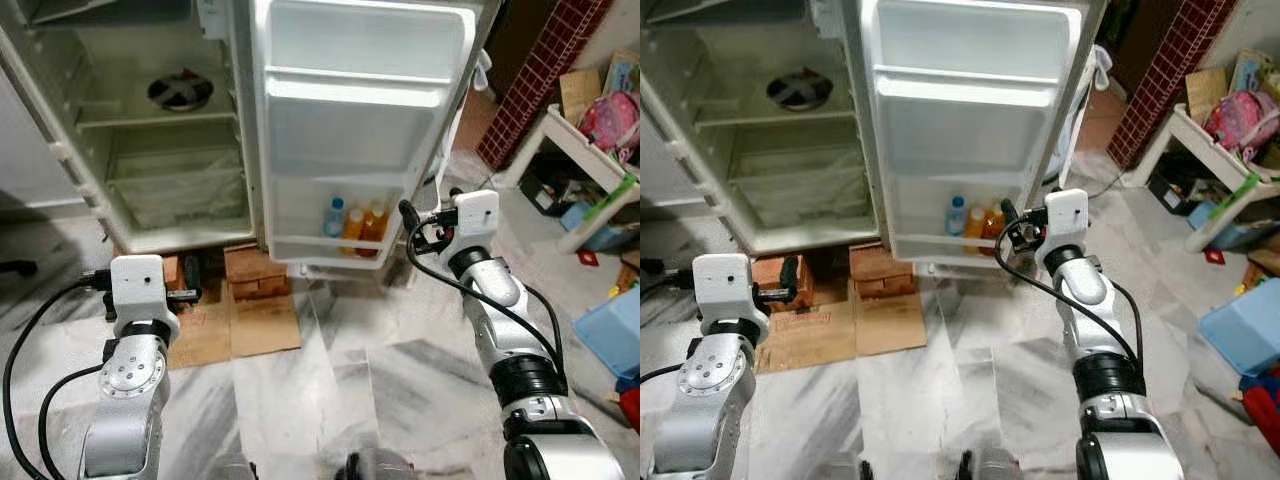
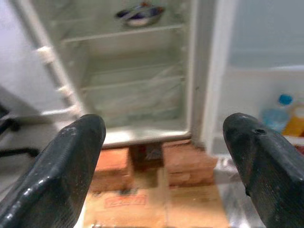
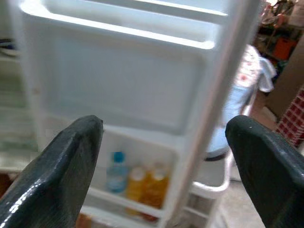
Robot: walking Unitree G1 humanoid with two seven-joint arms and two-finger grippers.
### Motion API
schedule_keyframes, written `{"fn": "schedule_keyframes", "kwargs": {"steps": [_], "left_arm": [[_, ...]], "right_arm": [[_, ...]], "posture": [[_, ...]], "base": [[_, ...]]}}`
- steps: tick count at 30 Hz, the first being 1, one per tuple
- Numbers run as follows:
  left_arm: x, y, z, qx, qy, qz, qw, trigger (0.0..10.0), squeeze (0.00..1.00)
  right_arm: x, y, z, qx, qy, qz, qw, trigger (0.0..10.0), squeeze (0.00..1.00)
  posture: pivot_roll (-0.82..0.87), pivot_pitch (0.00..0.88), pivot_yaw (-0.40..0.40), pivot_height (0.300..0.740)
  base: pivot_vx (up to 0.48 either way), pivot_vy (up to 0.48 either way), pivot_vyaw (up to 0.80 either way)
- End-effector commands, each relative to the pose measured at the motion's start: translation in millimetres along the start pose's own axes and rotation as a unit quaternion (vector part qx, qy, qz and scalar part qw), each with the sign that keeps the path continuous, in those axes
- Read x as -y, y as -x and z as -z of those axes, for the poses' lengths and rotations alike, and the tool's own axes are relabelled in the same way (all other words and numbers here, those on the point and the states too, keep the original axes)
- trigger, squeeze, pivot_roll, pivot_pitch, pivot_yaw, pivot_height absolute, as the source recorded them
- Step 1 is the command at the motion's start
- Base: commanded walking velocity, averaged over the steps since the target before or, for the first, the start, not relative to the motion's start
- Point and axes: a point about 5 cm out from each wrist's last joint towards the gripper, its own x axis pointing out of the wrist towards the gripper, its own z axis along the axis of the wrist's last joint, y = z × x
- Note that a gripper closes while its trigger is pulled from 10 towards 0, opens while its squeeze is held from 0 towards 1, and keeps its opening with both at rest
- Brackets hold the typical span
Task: Restocking fridge
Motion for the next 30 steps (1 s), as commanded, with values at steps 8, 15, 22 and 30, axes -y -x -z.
{"fn": "schedule_keyframes", "kwargs": {"steps": [8, 15, 22, 30], "left_arm": [[6.5, 1.2, 1.8, -0.006, -0.007, 0.004, 1.0, 10.0, 0.0], [6.2, -0.1, 3.9, -0.016, 0.004, -0.01, 1.0, 10.0, 0.0], [6.3, 0.7, 1.9, -0.005, 0.009, -0.008, 1.0, 10.0, 0.0], [4.5, 1.3, 4.2, -0.013, 0.009, -0.011, 1.0, 10.0, 0.0]], "right_arm": [[4.3, 1.4, -5.1, 0.012, 0.006, 0.007, 1.0, 10.0, 0.0], [2.8, -0.5, -6.8, 0.014, 0.008, 0.005, 1.0, 10.0, 0.0], [2.8, 1.0, -3.9, 0.007, 0.007, 0.004, 1.0, 10.0, 0.0], [2.0, 5.0, 7.5, -0.022, 0.006, 0.004, 1.0, 10.0, 0.0]], "posture": [[0.05, 0.069, -0.043, 0.74], [0.05, 0.067, -0.046, 0.74], [0.05, 0.066, -0.046, 0.74], [0.05, 0.068, -0.044, 0.74]], "base": [[0.456, -0.039, 0.0], [0.078, -0.438, 0.0], [0.0, -0.471, 0.0], [0.0, -0.217, 0.0]]}}
